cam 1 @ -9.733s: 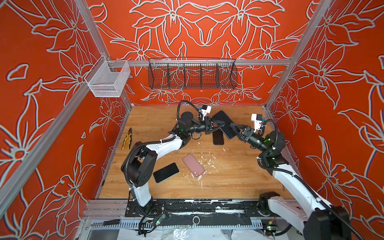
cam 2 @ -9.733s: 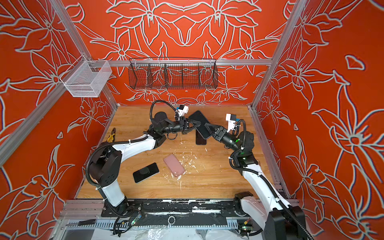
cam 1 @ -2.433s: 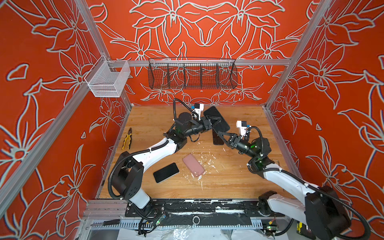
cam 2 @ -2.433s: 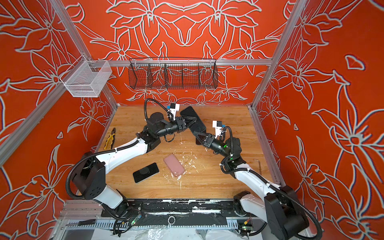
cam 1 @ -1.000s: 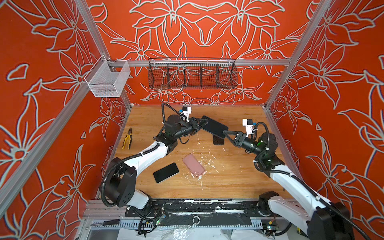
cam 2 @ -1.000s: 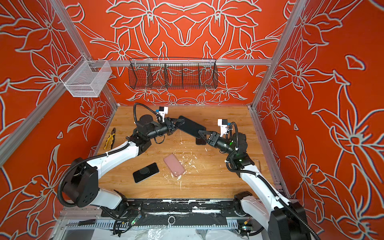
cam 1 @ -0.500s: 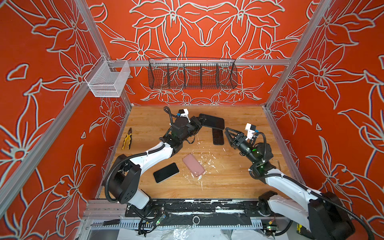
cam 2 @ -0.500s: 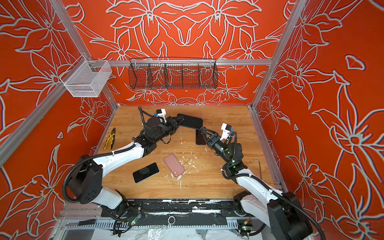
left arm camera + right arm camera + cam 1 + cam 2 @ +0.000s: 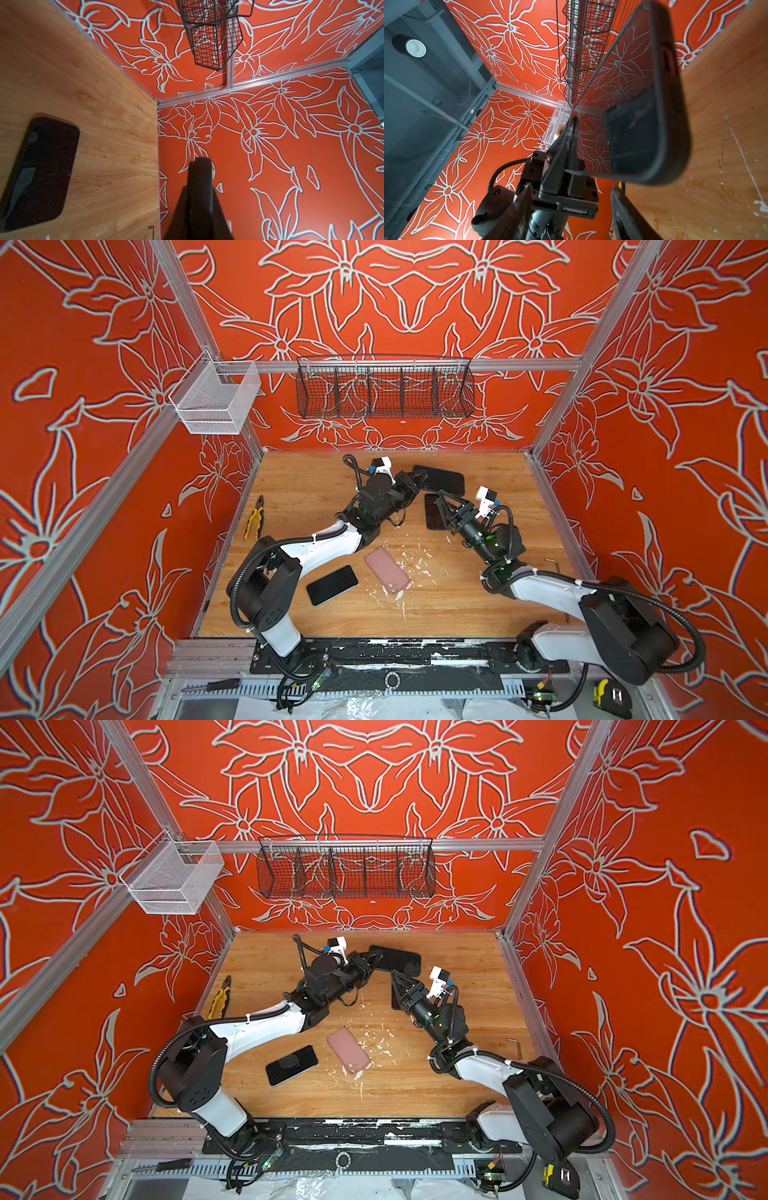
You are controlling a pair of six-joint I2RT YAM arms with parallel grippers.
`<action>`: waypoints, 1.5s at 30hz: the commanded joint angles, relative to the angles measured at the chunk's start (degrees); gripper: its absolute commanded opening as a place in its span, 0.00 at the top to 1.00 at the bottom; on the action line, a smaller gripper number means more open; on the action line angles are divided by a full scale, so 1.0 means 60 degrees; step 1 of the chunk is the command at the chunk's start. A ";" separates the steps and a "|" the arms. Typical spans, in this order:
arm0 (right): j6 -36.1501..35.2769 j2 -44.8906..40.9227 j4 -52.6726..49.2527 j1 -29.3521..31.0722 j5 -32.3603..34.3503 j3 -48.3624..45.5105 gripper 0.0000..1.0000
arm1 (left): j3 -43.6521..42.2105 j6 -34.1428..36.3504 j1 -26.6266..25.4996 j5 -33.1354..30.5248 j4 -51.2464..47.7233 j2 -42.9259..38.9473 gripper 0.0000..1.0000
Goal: Put the phone into the phone case
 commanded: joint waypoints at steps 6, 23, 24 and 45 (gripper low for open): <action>-0.0396 0.0358 0.1145 0.0039 0.0856 0.0485 0.59 | 0.0002 -0.0453 -0.0192 -0.0039 0.1447 -0.0096 1.00; -0.0946 0.0714 0.1497 0.0000 0.1556 0.0932 0.88 | -0.0150 -0.0952 -0.0470 0.0092 0.2572 0.0404 1.00; -0.0956 0.0701 0.1497 -0.0005 0.1577 0.0921 0.90 | -0.0146 -0.0966 -0.0481 0.0120 0.2601 0.0429 1.00; -0.2150 -0.1885 -0.4763 -0.2138 -0.3108 0.1788 1.00 | -0.0731 0.3421 0.1567 0.2054 -0.3940 -0.2835 0.30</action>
